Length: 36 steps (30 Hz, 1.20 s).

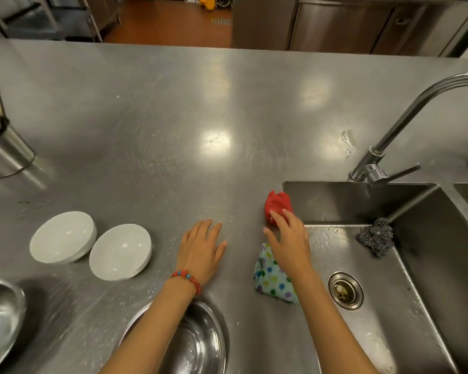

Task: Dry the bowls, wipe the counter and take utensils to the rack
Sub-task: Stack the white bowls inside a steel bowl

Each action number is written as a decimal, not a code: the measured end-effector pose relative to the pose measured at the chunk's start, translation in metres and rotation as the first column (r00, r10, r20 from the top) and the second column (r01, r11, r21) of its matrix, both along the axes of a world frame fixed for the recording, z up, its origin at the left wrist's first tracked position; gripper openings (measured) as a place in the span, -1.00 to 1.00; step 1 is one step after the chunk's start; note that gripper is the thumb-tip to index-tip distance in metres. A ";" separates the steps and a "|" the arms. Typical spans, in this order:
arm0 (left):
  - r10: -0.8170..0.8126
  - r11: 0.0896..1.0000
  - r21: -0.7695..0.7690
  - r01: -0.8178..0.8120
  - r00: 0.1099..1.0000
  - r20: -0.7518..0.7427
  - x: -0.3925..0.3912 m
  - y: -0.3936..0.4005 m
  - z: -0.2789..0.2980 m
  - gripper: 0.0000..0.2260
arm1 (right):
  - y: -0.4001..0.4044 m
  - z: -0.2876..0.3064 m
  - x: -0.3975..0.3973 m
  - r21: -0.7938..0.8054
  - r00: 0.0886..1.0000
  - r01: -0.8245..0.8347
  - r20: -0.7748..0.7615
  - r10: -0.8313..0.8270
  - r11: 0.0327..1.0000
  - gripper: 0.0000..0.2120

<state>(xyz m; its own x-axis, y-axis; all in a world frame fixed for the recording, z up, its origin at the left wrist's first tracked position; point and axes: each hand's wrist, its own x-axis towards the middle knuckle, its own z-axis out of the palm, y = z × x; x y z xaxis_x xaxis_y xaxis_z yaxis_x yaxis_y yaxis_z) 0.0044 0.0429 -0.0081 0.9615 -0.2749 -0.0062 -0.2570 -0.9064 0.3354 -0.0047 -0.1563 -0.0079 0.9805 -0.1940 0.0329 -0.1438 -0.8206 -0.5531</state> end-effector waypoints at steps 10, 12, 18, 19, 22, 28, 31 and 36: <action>0.068 0.997 -0.041 -0.066 0.996 0.059 -0.069 0.065 0.023 -0.58 | 0.071 0.028 -0.074 -0.006 0.997 -0.081 -0.004 0.081 0.997 -0.54; 0.079 0.996 -0.054 -0.076 0.995 0.060 -0.084 0.084 0.024 -0.58 | 0.087 0.035 -0.088 -0.003 0.996 -0.090 -0.012 0.090 0.996 -0.54; 0.077 0.995 -0.063 -0.073 0.995 0.062 -0.129 0.140 0.024 -0.55 | 0.142 0.042 -0.139 0.051 0.997 -0.076 0.000 0.076 0.996 -0.55; 0.073 0.995 -0.072 -0.069 0.996 0.057 -0.137 0.150 0.025 -0.55 | 0.153 0.041 -0.148 0.051 0.998 -0.069 -0.005 0.070 0.996 -0.55; 0.036 0.997 -0.068 -0.032 0.998 0.053 -0.160 0.180 0.023 -0.56 | 0.185 0.038 -0.179 0.093 1.000 -0.021 -0.010 0.022 0.995 -0.58; -0.031 0.997 -0.075 0.036 0.997 0.067 -0.196 0.229 0.015 -0.61 | 0.237 0.027 -0.235 0.113 0.998 0.053 0.019 -0.055 0.992 -0.60; -0.031 0.996 -0.081 0.041 0.991 0.129 -0.212 0.244 0.008 -0.65 | 0.251 0.021 -0.260 0.118 0.992 0.126 0.011 -0.128 0.985 -0.60; -0.042 0.989 -0.144 0.042 0.999 0.002 -0.224 0.245 -0.006 -0.59 | 0.251 0.015 -0.277 0.104 0.972 0.235 -0.027 -0.233 0.967 -0.62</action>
